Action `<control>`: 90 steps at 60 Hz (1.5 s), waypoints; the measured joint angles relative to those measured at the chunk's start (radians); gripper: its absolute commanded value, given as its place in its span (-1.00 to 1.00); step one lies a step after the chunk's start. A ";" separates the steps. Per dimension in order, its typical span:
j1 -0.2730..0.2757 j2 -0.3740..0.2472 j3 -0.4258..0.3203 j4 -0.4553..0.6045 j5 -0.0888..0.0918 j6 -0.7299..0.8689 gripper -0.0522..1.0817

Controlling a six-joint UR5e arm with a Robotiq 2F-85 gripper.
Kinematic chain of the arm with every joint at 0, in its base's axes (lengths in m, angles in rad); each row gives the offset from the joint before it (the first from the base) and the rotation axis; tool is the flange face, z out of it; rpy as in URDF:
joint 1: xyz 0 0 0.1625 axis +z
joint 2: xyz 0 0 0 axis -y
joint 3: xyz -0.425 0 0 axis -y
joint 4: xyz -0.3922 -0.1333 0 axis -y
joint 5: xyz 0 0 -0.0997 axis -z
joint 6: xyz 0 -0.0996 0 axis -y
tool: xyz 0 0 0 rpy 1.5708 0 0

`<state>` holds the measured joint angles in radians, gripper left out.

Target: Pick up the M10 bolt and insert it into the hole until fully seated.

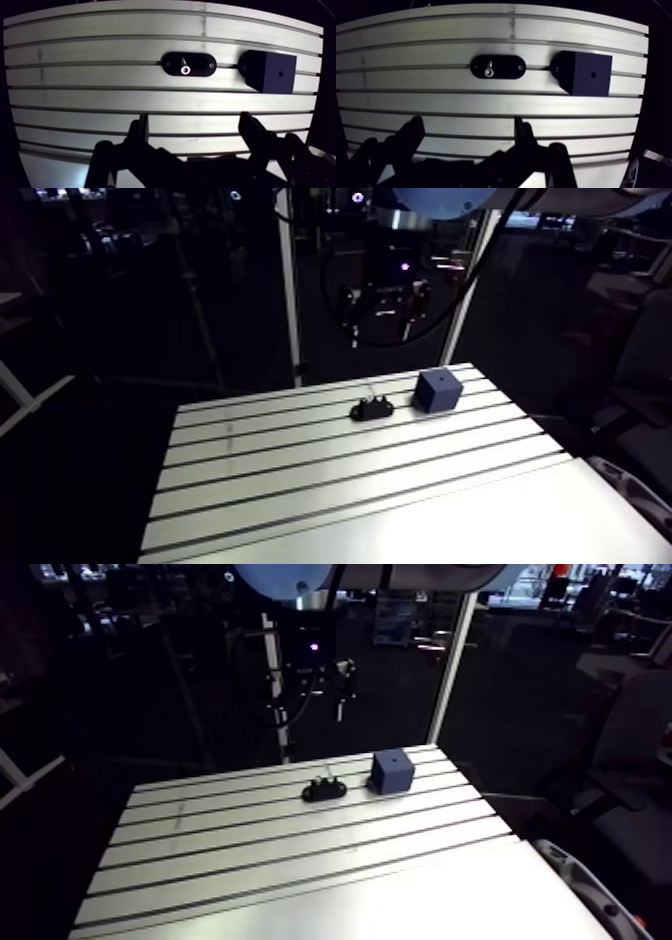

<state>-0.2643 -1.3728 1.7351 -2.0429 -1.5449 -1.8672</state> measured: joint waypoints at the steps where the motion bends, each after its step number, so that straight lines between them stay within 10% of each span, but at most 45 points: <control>1: 0.000 0.003 0.002 -0.006 0.000 0.001 -0.85; 27: -0.002 0.086 0.006 -0.048 0.001 0.030 -0.75; 47: -0.008 0.116 0.011 -0.067 0.001 0.044 -0.14; 90: -0.011 0.169 0.017 -0.113 0.002 0.049 -0.02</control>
<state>-0.2757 -1.2041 1.7525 -2.1564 -1.5431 -1.8181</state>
